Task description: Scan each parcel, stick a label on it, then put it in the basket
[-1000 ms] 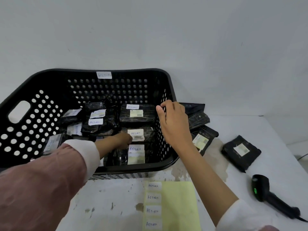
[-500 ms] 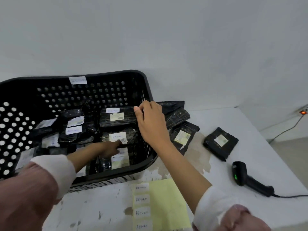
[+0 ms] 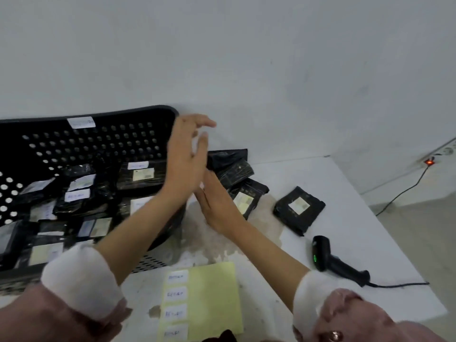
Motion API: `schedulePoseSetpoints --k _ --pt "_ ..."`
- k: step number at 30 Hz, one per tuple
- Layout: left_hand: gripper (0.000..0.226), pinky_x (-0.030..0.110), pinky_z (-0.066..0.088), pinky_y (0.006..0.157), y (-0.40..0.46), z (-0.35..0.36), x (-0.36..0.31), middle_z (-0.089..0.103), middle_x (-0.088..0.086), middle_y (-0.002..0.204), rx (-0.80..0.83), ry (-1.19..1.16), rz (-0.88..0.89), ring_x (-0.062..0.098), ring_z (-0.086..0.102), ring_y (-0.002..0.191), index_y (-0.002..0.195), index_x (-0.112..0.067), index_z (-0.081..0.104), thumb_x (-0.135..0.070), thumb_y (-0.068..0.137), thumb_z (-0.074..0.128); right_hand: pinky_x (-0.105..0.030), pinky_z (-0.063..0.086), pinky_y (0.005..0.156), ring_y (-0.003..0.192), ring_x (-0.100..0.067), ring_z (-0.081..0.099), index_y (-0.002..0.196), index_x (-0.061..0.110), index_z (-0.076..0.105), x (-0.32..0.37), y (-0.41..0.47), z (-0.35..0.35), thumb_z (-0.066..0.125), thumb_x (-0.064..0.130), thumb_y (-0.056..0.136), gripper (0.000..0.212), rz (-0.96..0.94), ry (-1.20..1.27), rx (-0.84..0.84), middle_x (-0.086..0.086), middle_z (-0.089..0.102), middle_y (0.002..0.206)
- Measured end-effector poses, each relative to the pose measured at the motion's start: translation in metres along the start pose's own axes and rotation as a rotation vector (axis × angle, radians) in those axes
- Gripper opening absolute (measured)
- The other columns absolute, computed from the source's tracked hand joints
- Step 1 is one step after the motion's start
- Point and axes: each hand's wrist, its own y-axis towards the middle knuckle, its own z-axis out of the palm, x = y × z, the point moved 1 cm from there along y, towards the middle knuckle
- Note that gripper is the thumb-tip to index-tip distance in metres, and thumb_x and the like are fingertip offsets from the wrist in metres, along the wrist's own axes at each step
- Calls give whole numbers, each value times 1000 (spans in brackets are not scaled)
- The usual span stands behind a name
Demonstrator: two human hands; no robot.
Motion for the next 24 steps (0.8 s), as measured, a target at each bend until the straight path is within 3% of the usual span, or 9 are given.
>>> schedulePoseSetpoints --k 3,6,10,14,16,20,24 --pt "21 19 40 96 -28 64 -9 53 4 110 135 3 76 9 52 107 104 -8 62 1 93 46 -34 40 97 114 -24 48 128 5 46 -64 -52 -50 42 20 102 31 161 -96 -56 -11 50 124" --pt "21 27 44 92 -66 131 0 52 5 108 358 -16 -22 17 52 103 103 -8 61 2 92 47 -35 37 101 120 -27 46 130 5 46 -135 -109 -110 53 20 97 38 410 -296 -92 -10 49 128" --pt "28 21 30 102 -121 217 19 45 6 128 684 104 -220 21 42 124 122 -12 53 -7 96 42 -35 32 107 133 -25 35 144 16 32 -202 -182 -173 61 39 90 66 736 -469 -7 -8 36 146" --pt "48 31 19 115 -160 281 31 11 7 159 1070 321 -364 27 9 147 147 -12 25 -14 100 36 -39 33 106 138 -23 30 151 27 15 -233 -224 -200 66 57 80 93 847 -370 159 -1 26 151" --pt "57 36 11 119 -170 301 35 -3 9 160 1214 463 -354 31 -3 148 152 -12 9 -19 102 35 -40 36 104 135 -24 35 151 30 11 -245 -237 -202 71 51 78 97 886 -331 234 -1 29 147" --pt "68 43 12 120 -180 324 45 -14 9 160 1321 666 -307 33 -9 147 152 -12 -5 -27 101 37 -38 46 93 116 -22 49 139 25 33 -263 -247 -201 65 31 84 65 891 -391 281 -2 47 127" --pt "66 41 16 120 -189 321 47 -8 5 161 1252 696 -290 29 -5 148 152 -14 2 -25 100 41 -35 47 76 92 -19 52 112 23 43 -267 -243 -207 63 29 81 37 835 -339 371 2 51 106"
